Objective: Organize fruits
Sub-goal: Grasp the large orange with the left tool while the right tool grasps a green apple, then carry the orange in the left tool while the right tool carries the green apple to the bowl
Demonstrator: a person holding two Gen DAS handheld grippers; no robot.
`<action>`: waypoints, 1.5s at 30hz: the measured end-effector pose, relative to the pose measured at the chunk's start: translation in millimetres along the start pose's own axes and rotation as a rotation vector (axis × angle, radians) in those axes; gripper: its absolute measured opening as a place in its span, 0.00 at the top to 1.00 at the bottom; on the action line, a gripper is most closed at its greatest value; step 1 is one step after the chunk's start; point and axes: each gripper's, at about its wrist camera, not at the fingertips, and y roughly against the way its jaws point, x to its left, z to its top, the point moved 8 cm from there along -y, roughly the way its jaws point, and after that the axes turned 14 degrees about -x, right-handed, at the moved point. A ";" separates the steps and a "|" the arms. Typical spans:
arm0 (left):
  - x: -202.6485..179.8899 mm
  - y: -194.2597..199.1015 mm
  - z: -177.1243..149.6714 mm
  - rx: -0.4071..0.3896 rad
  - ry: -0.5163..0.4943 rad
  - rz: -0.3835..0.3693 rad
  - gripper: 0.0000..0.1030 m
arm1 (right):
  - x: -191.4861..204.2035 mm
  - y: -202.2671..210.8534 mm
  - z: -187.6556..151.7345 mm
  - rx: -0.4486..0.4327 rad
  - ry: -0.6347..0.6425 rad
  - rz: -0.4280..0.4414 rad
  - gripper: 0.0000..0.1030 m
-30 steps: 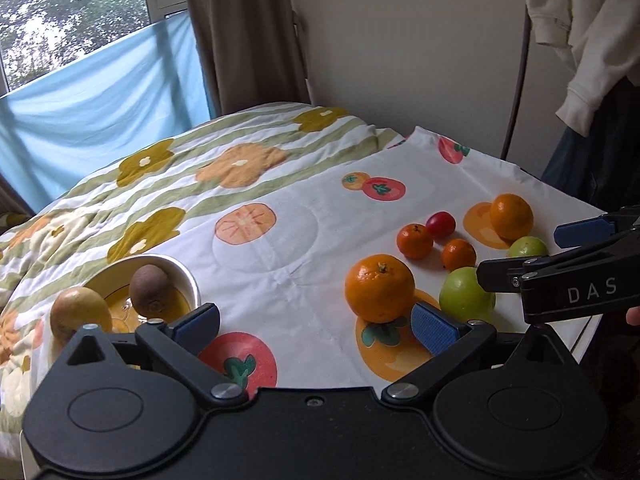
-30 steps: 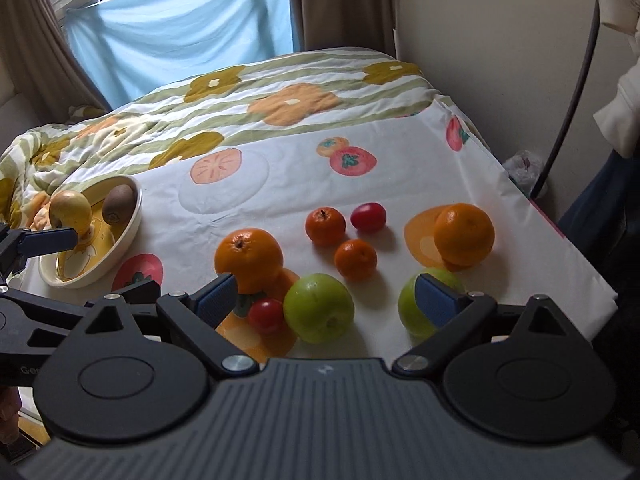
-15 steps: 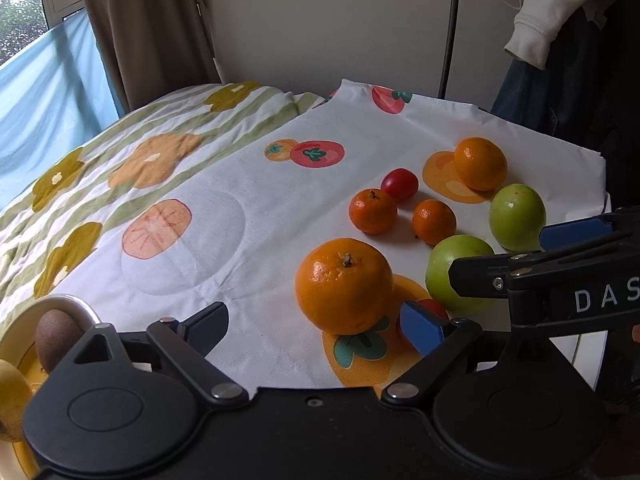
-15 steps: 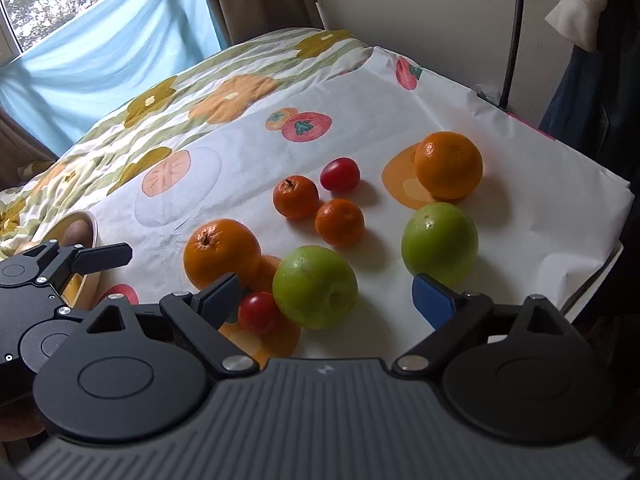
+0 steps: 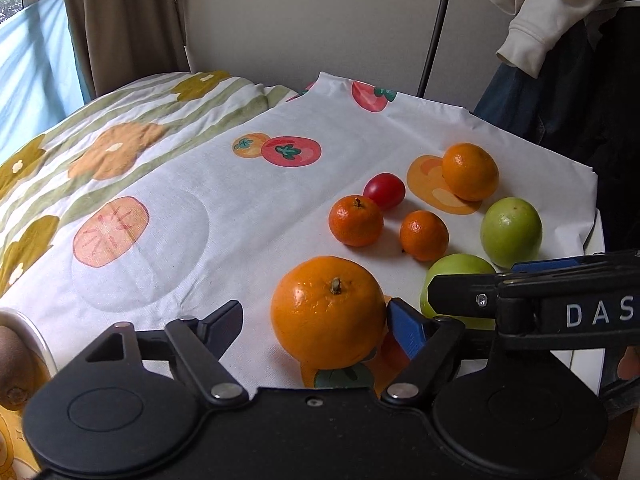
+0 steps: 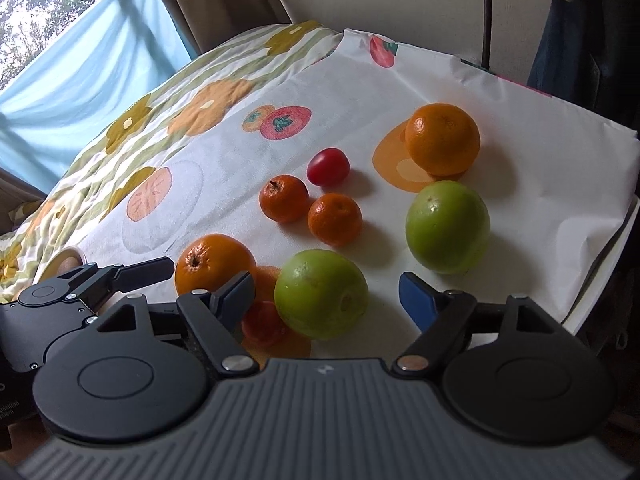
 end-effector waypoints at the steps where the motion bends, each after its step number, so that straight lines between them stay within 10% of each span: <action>1: 0.2 -0.5 0.1 0.002 0.009 -0.009 0.25 | -1.4 -1.6 0.3 0.001 -0.011 -0.002 0.08; 24: 2.8 20.3 -10.2 0.017 0.016 0.070 0.36 | -6.4 -14.6 -12.7 0.087 -0.108 0.084 0.30; 45: -4.1 86.9 16.9 -0.089 0.188 0.328 0.36 | 9.9 21.5 30.3 0.030 0.131 0.261 0.32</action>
